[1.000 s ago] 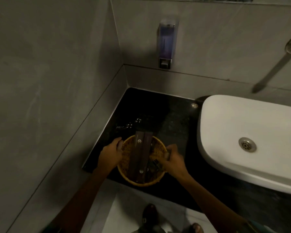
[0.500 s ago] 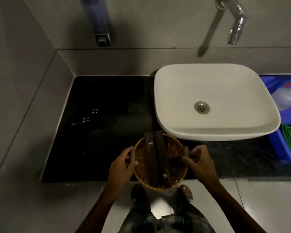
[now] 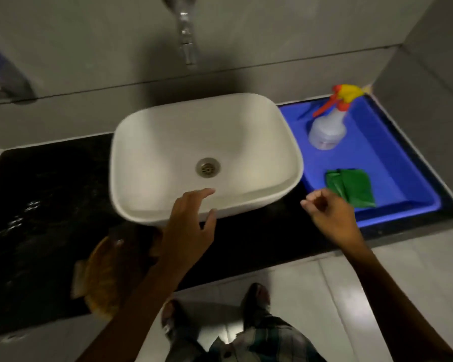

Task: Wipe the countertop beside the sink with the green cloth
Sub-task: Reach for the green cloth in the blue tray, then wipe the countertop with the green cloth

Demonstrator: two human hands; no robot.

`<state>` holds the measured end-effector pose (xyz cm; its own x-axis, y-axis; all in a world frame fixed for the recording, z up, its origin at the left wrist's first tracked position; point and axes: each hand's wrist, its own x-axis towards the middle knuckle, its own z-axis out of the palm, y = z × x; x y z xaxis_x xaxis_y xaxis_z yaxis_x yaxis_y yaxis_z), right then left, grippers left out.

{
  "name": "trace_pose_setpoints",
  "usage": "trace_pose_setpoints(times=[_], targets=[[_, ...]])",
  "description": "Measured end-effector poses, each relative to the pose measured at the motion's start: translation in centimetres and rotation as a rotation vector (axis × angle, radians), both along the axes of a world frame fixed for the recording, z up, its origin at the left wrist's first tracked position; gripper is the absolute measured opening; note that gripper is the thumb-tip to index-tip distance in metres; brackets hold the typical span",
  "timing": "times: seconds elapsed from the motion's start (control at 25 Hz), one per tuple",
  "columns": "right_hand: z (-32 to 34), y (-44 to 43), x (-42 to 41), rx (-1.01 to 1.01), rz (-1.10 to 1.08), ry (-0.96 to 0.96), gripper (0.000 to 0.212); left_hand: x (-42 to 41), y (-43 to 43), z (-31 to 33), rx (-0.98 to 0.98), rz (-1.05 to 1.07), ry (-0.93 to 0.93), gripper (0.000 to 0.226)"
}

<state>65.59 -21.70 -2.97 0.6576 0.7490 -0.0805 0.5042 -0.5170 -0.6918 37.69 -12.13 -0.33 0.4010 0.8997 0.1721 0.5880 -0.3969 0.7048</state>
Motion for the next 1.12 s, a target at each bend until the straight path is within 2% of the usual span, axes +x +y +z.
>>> trace_pose_setpoints(times=[0.16,0.32,0.4,0.48,0.6,0.68,0.76,0.84,0.88,0.96,1.0,1.04,1.12], targets=[[-1.2,-1.0,12.7,-0.325,-0.115,-0.168,0.034,14.4,-2.5,-0.4,0.046,-0.411,-0.016,0.03],[-3.4,-0.4,17.6,-0.53,-0.162,-0.016,0.065,23.7,-4.7,-3.6,0.262,-0.746,0.138,0.035],[-4.3,-0.2,19.0,-0.537,-0.201,0.06,0.072,27.4,-4.4,-5.1,0.247,-0.846,0.338,0.045],[-4.8,0.2,18.8,-0.538,-0.21,0.098,0.069,28.8,-3.8,-6.4,0.16,-0.785,0.579,0.052],[-4.6,0.6,18.5,-0.325,-0.297,0.276,0.038,30.0,-3.5,-7.4,0.103,-0.699,0.679,0.055],[-2.8,0.7,16.5,-0.127,-0.359,0.437,0.017,28.9,-3.2,-6.1,0.09,-0.668,0.528,0.055],[0.0,0.7,14.3,0.029,-0.369,0.57,0.014,26.6,-3.0,-3.8,0.042,-0.608,0.161,0.057],[3.0,0.3,11.7,0.201,-0.318,0.816,0.01,23.1,-2.7,-1.6,-0.08,-0.415,-0.154,0.062],[4.4,0.1,10.2,0.305,-0.242,1.011,0.023,20.7,-2.5,-0.6,-0.227,-0.307,-0.287,0.067],[6.9,0.7,6.2,0.438,-0.08,1.341,0.045,15.6,-2.0,1.7,-0.718,-0.173,-0.543,0.076],[7.8,1.6,3.3,0.42,-0.015,1.404,0.048,12.7,-1.4,2.3,-0.93,-0.165,-0.639,0.077],[8.2,2.6,0.0,0.369,0.044,1.387,0.045,9.4,-0.9,2.6,-1.037,-0.158,-0.71,0.077],[8.1,4.5,-6.6,0.243,0.109,1.146,0.029,3.2,-0.2,3.0,-0.966,-0.066,-0.761,0.072]])
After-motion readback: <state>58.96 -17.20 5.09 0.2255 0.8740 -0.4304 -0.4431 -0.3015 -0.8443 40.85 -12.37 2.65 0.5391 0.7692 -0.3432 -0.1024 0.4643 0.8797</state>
